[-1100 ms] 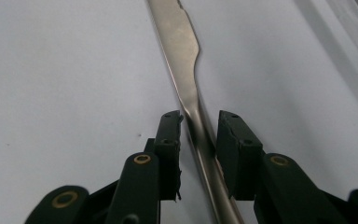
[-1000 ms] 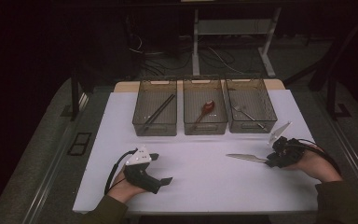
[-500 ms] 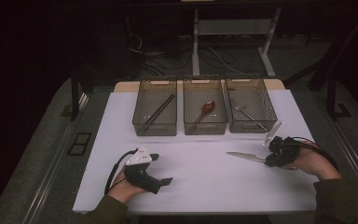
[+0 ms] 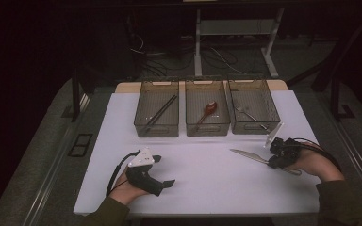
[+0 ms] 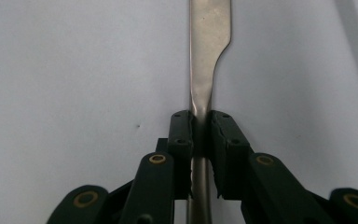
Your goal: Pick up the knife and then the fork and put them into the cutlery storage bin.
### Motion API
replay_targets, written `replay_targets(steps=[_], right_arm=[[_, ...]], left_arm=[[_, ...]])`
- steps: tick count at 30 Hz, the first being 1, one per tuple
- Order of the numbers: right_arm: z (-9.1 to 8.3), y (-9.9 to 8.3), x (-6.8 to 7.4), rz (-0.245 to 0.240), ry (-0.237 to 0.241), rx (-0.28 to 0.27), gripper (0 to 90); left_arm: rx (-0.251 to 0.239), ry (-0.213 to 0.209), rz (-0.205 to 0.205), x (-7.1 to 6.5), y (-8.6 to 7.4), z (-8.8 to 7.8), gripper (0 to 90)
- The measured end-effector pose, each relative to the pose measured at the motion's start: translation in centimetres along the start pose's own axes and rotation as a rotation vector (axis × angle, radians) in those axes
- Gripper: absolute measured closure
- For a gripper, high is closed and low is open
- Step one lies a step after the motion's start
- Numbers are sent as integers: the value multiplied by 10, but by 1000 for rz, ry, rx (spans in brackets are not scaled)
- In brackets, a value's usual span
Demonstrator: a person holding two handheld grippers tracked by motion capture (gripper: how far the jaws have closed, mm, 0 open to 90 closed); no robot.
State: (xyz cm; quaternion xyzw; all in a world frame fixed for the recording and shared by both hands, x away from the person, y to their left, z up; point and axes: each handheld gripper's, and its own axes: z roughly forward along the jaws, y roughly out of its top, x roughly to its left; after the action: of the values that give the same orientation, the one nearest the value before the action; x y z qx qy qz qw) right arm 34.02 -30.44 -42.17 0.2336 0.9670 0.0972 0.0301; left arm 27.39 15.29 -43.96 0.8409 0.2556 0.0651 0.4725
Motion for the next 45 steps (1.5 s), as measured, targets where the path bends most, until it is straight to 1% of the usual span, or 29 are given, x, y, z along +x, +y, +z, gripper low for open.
replay_targets(steps=[6,8,10,11,14,17,20,23,25,26,28,31,37,41,45], right_arm=[[0,-1,1,9,-3,-5,798],[0,-2,0,12,-11,-13,798],[-1,-4,0,26,5,-32,798],[-1,-5,-1,26,-2,-37,799],[-2,-9,0,29,-1,-61,799],[-4,-12,1,39,14,-91,799],[-8,-16,1,53,14,-123,798],[-12,-20,0,65,19,-170,798],[-15,-23,0,86,37,-210,798],[-17,-24,0,91,37,-230,798],[-20,-27,-1,117,50,-272,798],[-23,-31,-3,135,44,-321,798],[-28,-39,-8,183,58,-423,798],[-31,-42,-9,216,46,-475,798],[-36,-47,-11,253,29,-547,798]], left_arm=[[-2,2,-3,0,0,0,0],[-1,1,-1,0,0,0,0],[-2,1,0,0,0,0,0],[-1,1,0,0,0,0,0],[-1,0,2,0,0,0,0],[-1,1,3,0,0,-1,0],[-1,1,7,0,1,-1,0],[-3,2,6,0,1,-1,0],[-3,3,7,0,1,-1,0],[-3,3,7,0,1,-1,0],[-3,3,7,0,1,-1,0],[-2,3,8,0,1,-1,0],[-2,4,10,0,1,-2,0],[-4,3,6,1,1,-2,0],[-7,3,-2,2,0,-2,0]])
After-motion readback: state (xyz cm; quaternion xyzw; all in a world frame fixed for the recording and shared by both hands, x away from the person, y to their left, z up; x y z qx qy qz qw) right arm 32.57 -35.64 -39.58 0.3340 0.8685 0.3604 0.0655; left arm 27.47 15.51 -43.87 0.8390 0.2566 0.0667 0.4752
